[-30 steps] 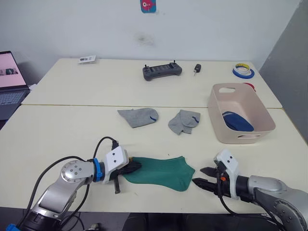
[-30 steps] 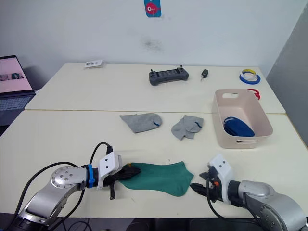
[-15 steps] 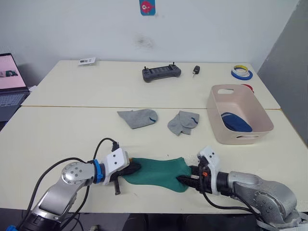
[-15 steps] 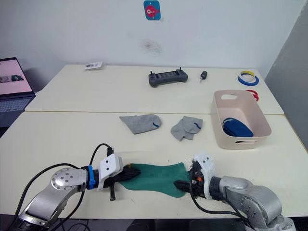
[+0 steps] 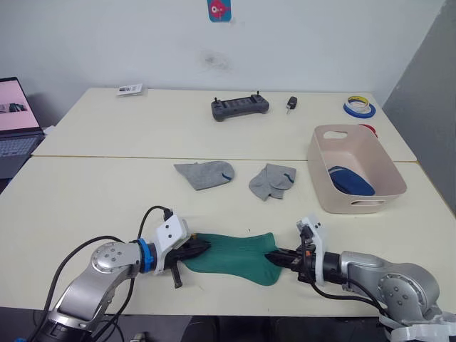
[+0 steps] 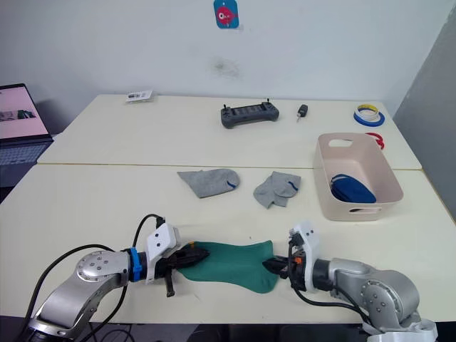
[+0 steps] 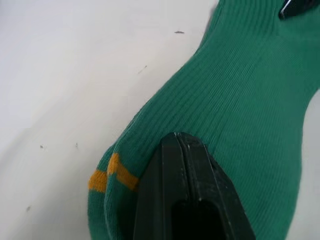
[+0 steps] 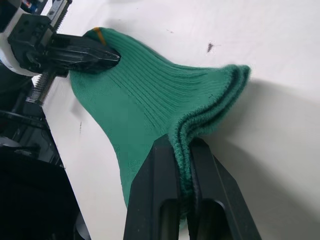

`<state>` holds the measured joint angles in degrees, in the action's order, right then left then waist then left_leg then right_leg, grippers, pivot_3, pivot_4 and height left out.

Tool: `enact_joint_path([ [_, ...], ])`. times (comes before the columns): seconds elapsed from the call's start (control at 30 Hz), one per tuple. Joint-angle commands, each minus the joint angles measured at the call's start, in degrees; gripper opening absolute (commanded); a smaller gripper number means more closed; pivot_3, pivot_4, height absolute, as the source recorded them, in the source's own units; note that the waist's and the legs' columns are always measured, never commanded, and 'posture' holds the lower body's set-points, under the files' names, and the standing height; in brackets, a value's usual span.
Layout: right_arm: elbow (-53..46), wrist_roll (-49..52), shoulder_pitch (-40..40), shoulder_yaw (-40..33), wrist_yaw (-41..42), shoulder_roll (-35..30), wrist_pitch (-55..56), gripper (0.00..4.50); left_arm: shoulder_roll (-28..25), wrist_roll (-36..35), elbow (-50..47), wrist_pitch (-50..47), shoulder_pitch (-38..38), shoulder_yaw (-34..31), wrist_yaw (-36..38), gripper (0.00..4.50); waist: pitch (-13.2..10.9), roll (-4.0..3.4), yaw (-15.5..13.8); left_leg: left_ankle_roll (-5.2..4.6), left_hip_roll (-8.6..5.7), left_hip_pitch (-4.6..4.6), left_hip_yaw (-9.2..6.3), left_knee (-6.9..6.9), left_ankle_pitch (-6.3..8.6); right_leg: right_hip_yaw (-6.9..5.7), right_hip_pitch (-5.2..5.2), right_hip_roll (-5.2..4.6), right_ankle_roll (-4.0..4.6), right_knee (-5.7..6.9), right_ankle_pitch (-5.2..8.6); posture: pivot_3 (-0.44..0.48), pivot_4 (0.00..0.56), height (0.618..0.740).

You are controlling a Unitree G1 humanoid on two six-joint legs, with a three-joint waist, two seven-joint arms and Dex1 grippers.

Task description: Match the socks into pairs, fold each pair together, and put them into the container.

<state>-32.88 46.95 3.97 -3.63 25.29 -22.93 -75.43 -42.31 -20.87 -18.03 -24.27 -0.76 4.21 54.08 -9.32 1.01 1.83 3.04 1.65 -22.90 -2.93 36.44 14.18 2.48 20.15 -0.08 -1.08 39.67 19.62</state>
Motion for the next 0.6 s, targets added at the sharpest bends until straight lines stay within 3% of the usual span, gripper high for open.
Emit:
enact_joint_path([
  [0.03, 0.3, 2.7, 1.7, -3.6, 1.9, -3.4, -0.8, 0.05, -0.2, -4.0, -5.4, -3.7, 2.9, -0.8, 0.8, 0.00, 0.0, 0.00, 0.0, 0.00, -0.01, 0.00, 0.00, 0.00, 0.00, -0.01, 0.00, 0.01, 0.00, 0.00, 0.00, 0.000, 0.150, 0.740],
  [0.33, 5.3, 3.9, 6.1, -5.6, 9.0, -16.3, -0.1, 0.05, 3.7, -1.4, -6.3, -6.1, 8.0, 5.8, -2.2, 0.00, 0.0, 0.02, 0.0, 0.00, -0.03, -0.01, 0.03, 0.00, 0.00, 0.04, -0.01, 0.27, 0.01, -0.06, -0.01, 0.000, 0.150, 0.740],
  [0.6, 4.8, 5.0, 9.2, -4.1, 9.0, -16.9, -0.7, 0.05, 7.9, 5.1, 1.4, -5.7, 11.8, 13.7, -3.7, 0.00, -0.1, 0.04, 0.0, 0.00, -0.06, -0.04, 0.04, 0.03, 0.00, 0.07, -0.03, 0.36, 0.01, -0.12, -0.01, 0.000, 0.150, 0.740],
])
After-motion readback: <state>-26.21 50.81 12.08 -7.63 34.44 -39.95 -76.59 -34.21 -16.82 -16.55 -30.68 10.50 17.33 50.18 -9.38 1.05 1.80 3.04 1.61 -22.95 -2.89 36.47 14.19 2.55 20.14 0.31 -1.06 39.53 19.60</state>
